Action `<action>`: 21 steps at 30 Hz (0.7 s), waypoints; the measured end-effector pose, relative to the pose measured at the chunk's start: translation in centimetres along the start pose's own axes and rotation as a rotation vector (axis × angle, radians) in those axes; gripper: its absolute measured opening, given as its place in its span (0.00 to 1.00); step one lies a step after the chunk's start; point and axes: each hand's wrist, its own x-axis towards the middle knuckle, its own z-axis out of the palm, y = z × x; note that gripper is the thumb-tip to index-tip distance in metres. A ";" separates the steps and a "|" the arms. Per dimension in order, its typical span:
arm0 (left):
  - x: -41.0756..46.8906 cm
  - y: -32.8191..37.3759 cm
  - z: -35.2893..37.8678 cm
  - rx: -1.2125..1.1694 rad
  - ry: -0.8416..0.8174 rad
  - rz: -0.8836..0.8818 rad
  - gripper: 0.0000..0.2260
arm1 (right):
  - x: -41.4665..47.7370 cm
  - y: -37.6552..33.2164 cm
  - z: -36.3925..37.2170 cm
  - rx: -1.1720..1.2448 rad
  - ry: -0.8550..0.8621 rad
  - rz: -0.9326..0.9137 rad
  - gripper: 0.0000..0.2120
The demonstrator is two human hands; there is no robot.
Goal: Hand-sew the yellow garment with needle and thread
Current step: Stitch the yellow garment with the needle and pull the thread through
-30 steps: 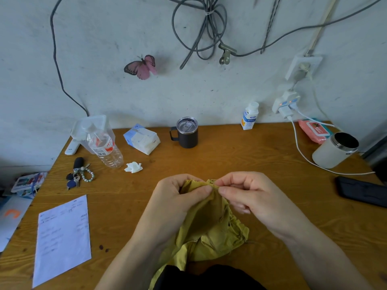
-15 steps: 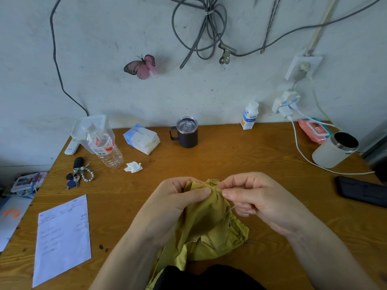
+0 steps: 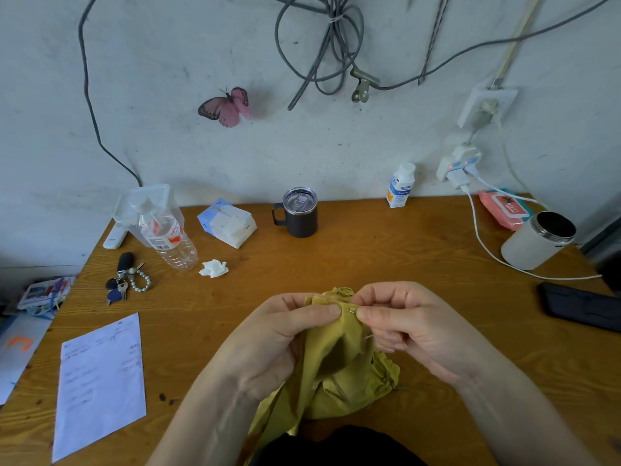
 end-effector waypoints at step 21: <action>0.1 -1.0 0.7 -0.016 0.040 0.033 0.09 | 0.3 1.2 -0.5 -0.166 0.018 -0.207 0.08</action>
